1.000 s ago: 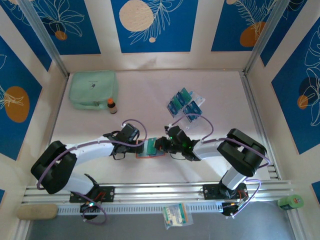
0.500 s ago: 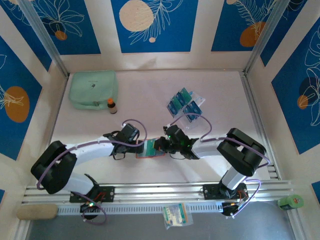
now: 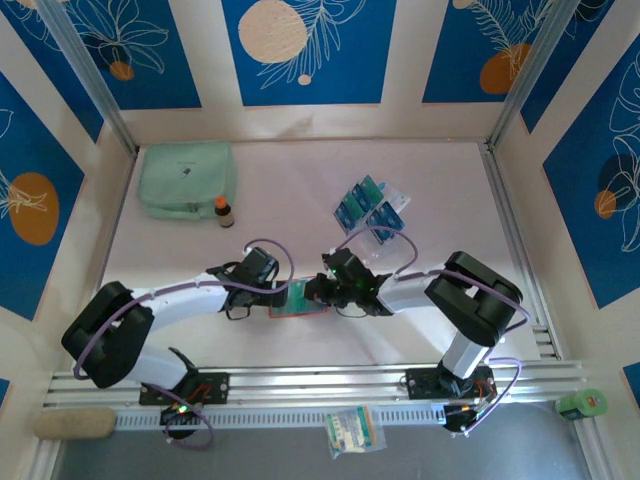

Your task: Put the credit cards into the card holder

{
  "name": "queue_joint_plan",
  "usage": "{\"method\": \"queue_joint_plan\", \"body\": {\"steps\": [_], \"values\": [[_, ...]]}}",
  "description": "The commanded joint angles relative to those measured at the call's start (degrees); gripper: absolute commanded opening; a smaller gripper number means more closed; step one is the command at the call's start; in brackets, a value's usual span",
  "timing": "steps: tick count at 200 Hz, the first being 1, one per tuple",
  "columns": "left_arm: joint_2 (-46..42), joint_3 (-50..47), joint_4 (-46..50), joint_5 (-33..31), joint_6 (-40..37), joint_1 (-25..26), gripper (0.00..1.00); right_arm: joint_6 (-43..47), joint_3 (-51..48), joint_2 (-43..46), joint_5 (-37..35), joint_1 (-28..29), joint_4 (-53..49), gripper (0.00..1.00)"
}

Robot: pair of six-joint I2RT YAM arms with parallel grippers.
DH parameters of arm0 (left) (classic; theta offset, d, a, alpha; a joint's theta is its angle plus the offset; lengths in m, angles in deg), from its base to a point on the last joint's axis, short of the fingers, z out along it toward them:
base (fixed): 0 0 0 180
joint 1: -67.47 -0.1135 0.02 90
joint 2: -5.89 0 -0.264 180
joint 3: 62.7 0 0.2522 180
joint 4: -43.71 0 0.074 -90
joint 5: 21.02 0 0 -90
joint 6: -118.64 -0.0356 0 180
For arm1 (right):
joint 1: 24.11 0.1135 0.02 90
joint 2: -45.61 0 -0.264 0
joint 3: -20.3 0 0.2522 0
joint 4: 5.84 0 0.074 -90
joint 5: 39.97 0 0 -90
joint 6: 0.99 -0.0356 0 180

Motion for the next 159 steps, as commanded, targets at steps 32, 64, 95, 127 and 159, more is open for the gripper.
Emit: {"method": "queue_joint_plan", "body": {"steps": [32, 64, 95, 127, 159], "values": [[-0.46, -0.55, 0.99, -1.05, 0.18, 0.39, 1.00, -0.82, 0.08, -1.54, 1.37, -0.16, -4.42, 0.00], [-2.01, -0.51, 3.16, -3.60, 0.60, 0.35, 1.00, -0.43, -0.68, 0.46, 0.75, -0.87, -5.51, 0.00], [-2.58, -0.69, 4.64, -5.32, 1.63, 0.32, 1.00, 0.14, -0.43, 0.78, 1.29, -1.27, -6.09, 0.00], [-1.37, -0.91, 4.16, -5.07, 2.15, 0.27, 1.00, 0.41, -0.15, 0.38, 2.14, -1.40, -6.25, 0.00], [-0.34, -0.97, 3.45, -4.82, 1.91, 0.32, 1.00, 0.74, 0.65, -0.56, 3.66, -1.89, -7.21, 0.00]]}}
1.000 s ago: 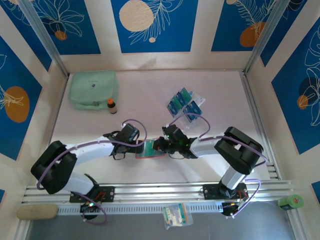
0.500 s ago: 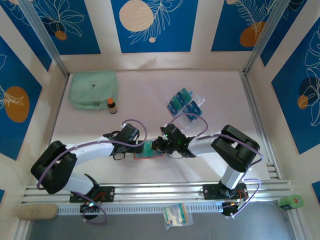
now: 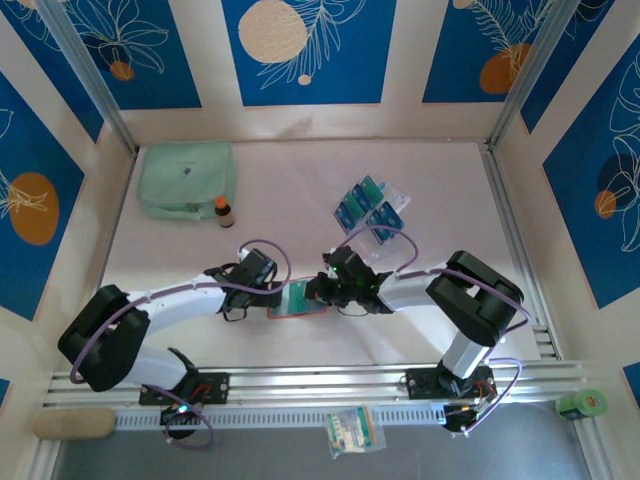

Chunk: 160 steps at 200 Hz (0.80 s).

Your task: Put the credit cards into the card holder

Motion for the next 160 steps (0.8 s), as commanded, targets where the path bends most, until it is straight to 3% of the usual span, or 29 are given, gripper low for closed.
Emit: {"method": "queue_joint_plan", "body": {"steps": [1, 129, 160], "values": [[1.04, -0.54, 0.73, -1.14, 0.37, 0.32, 1.00, 1.12, 0.36, -1.10, 1.73, -0.51, -5.32, 0.00], [0.92, -0.53, -0.53, -0.48, 0.15, 0.32, 1.00, 3.24, 6.52, -6.78, 7.16, -0.04, -10.22, 0.00], [-0.67, 0.40, 0.56, -0.83, 1.01, 0.31, 1.00, 7.54, 9.48, -4.13, 6.86, -0.30, -17.20, 0.26]]}}
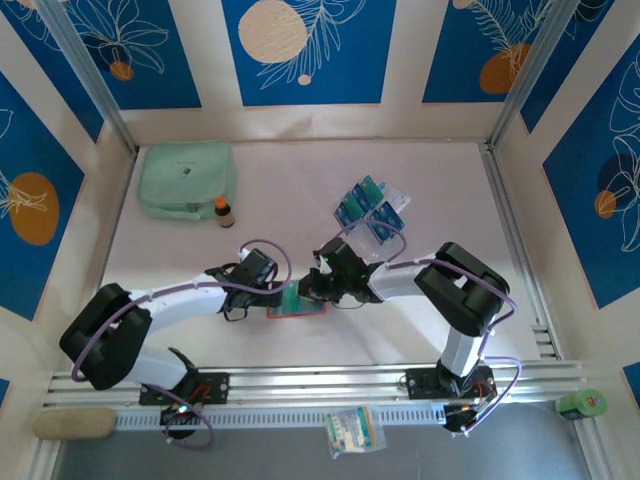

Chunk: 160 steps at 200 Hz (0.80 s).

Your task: Put the credit cards into the card holder

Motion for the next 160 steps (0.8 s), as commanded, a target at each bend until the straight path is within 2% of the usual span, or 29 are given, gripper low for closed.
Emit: {"method": "queue_joint_plan", "body": {"steps": [1, 19, 56, 121, 160], "values": [[-1.27, 0.38, 1.31, -0.83, 1.05, 0.27, 1.00, 4.35, 1.74, 1.15, 0.26, 0.44, -10.12, 0.27], [-2.95, -0.01, 1.48, -0.89, 2.48, -0.11, 1.00, 7.08, 3.29, 4.21, -1.07, 0.06, -15.19, 0.36], [-5.19, -1.18, 1.65, -0.67, 3.95, -1.01, 1.00, 11.38, 7.51, 6.66, -2.98, 0.00, -23.00, 0.36], [-5.25, -3.74, 0.66, -0.25, 5.91, -2.04, 1.00, 12.84, 13.24, 1.08, -4.74, 1.47, -26.71, 0.15], [-4.10, -4.13, -0.35, 0.09, 5.77, -2.21, 1.00, 12.84, 14.71, -1.86, -5.09, 2.02, -27.15, 0.12]]}}
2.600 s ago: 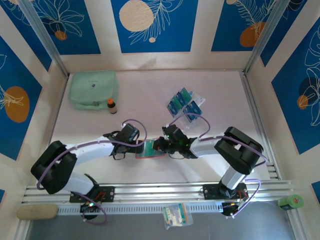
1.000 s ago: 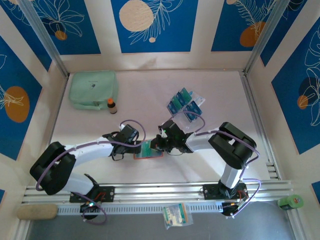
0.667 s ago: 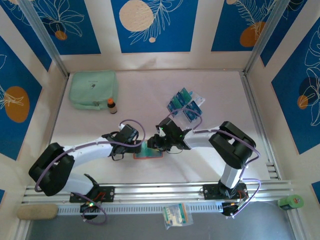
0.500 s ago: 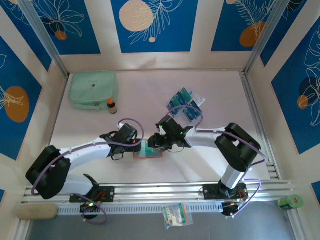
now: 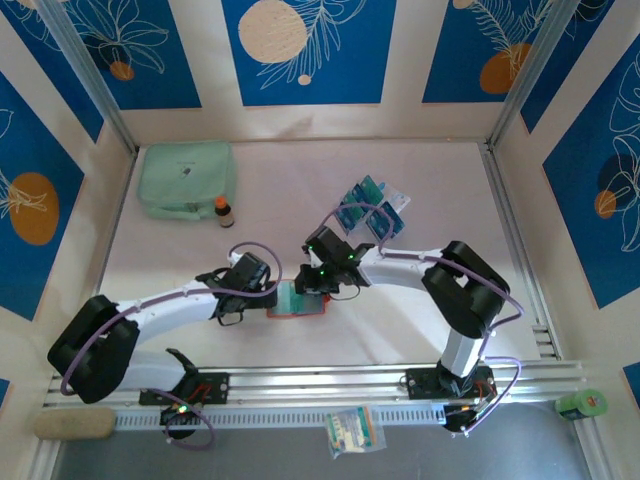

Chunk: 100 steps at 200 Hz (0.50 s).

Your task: Put the credit cards into the card holder

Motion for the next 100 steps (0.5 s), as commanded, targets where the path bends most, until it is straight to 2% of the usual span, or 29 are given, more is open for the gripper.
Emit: {"method": "queue_joint_plan", "body": {"steps": [1, 100], "values": [[0.71, -0.77, -0.75, 0.06, 0.81, -0.54, 1.00, 0.64, 1.91, -1.72, -0.59, 0.53, -2.65, 0.12], [0.62, -0.62, -1.46, 0.24, 0.29, -0.55, 1.00, -1.13, 7.71, -8.13, 1.41, 3.39, -2.80, 0.09]]}}
